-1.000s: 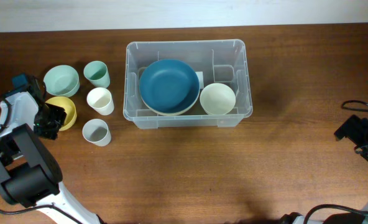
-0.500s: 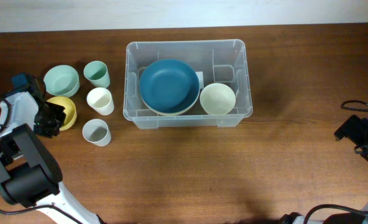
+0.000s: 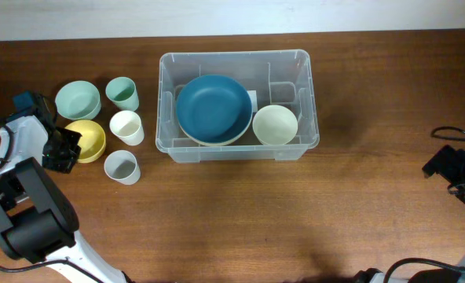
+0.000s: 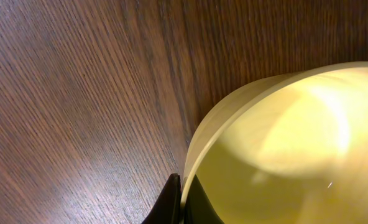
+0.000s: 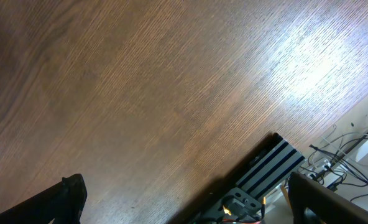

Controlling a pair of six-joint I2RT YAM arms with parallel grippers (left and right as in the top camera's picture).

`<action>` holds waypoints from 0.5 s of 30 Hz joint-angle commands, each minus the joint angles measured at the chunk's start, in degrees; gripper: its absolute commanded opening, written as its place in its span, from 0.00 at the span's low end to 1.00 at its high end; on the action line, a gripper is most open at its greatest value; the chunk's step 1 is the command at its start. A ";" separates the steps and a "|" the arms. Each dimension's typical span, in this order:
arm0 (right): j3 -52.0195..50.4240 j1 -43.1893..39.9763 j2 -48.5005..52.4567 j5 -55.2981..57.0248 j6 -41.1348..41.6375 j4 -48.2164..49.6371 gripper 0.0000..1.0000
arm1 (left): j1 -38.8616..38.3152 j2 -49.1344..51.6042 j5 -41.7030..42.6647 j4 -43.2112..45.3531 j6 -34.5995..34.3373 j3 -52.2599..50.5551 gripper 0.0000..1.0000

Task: Pack container
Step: 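Grip the yellow bowl rim with the left gripper, then lift the yellow bowl with the left gripper over the bin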

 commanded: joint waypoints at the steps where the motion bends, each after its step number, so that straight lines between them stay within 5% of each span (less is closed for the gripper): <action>1: -0.22 -0.37 0.15 -0.15 -0.13 -0.02 0.99 | 1.14 0.94 -1.16 -0.55 -0.31 -0.37 0.01; 15: -0.22 -0.37 0.15 -0.15 -0.15 -0.02 0.99 | 9.35 -6.23 -1.14 -6.51 1.22 -0.20 0.01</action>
